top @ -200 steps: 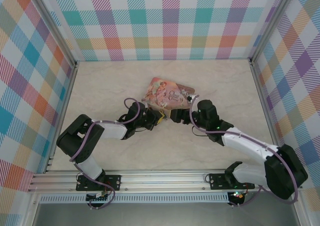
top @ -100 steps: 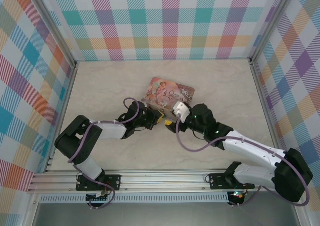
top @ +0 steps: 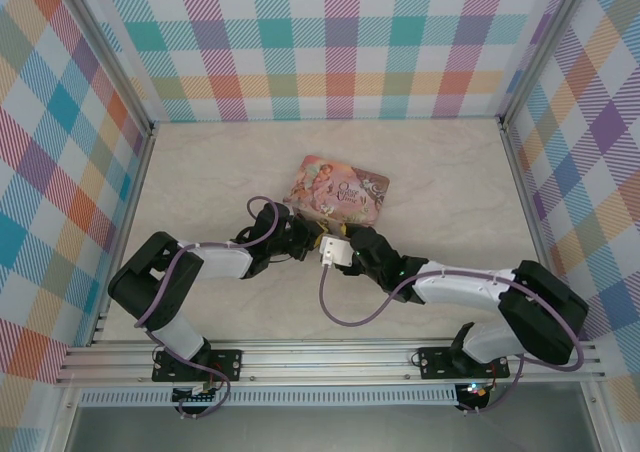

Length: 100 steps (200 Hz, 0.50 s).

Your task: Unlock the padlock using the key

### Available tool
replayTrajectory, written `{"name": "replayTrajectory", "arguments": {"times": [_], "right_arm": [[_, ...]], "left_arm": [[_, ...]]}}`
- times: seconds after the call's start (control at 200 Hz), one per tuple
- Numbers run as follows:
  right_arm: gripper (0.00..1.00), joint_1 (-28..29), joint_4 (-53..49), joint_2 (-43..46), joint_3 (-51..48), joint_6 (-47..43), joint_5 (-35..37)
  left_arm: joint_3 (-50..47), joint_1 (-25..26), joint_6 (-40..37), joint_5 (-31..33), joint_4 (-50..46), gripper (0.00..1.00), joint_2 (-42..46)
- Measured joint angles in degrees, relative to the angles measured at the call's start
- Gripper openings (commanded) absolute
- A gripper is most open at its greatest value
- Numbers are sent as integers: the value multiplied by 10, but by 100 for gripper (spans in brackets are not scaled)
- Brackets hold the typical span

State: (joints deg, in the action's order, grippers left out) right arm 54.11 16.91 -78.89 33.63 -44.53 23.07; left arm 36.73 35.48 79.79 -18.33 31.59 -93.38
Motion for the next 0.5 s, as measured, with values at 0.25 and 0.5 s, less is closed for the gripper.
{"name": "replayTrajectory", "arguments": {"times": [0.25, 0.5], "right_arm": [[47, 4, 49, -33, 0, -5, 13], [40, 4, 71, -59, 0, 2, 14]], "left_arm": [[0, 0, 2, 0, 0, 0, 0], [0, 0, 2, 0, 0, 0, 0]]}}
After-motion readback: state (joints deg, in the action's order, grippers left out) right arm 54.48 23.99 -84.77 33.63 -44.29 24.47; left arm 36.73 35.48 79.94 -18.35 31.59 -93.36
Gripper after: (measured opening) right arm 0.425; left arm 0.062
